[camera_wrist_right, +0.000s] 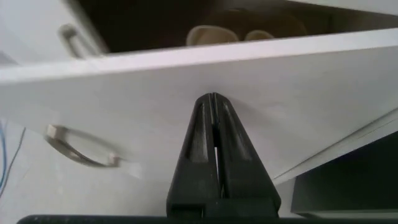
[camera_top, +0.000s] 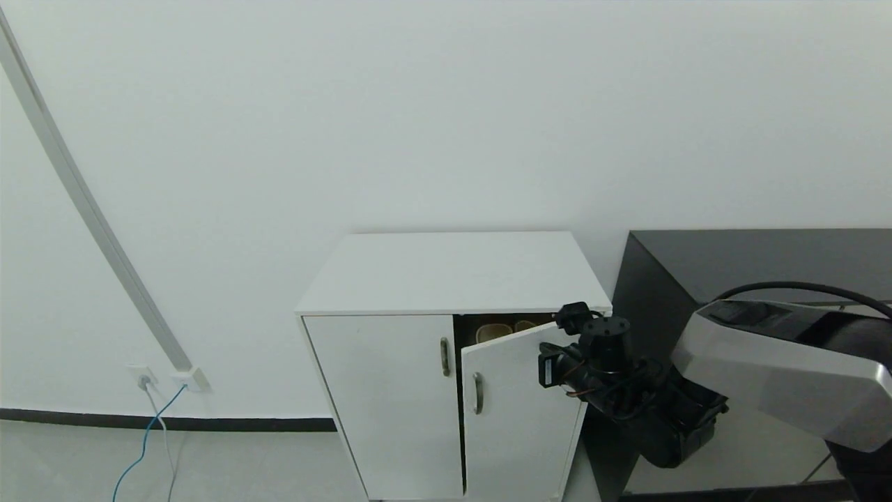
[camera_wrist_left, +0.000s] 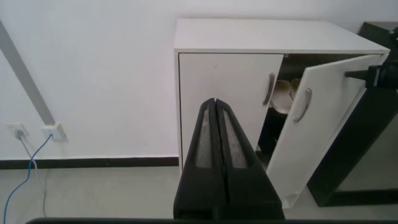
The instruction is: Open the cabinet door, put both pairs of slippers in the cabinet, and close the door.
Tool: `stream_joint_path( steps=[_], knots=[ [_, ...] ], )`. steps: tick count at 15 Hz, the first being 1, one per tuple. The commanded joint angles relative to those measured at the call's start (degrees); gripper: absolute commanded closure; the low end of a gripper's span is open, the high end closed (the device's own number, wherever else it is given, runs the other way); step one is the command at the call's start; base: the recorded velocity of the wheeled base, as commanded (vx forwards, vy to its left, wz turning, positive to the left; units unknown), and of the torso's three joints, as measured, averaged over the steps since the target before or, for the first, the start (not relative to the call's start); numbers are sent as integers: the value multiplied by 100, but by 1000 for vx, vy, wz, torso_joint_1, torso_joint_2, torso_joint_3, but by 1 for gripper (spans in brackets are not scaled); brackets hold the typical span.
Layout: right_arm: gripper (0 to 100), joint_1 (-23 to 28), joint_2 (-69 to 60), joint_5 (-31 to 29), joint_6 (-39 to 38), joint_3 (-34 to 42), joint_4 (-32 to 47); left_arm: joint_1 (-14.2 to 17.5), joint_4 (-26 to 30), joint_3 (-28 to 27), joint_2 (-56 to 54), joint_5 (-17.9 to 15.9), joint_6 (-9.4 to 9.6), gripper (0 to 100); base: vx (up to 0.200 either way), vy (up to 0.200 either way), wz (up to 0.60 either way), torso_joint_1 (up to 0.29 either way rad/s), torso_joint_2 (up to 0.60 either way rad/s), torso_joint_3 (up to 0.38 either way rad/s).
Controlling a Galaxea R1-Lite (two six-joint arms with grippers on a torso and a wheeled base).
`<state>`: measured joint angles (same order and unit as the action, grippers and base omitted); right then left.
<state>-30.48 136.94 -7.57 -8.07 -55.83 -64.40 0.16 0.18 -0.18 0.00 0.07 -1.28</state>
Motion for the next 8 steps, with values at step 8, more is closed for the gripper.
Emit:
stream_joint_path(
  steps=[8],
  knots=[
    [100, 253, 325, 1, -2, -868, 429, 2, -1, 1, 0, 1, -4, 100, 0, 0, 0, 0, 0, 0]
  ],
)
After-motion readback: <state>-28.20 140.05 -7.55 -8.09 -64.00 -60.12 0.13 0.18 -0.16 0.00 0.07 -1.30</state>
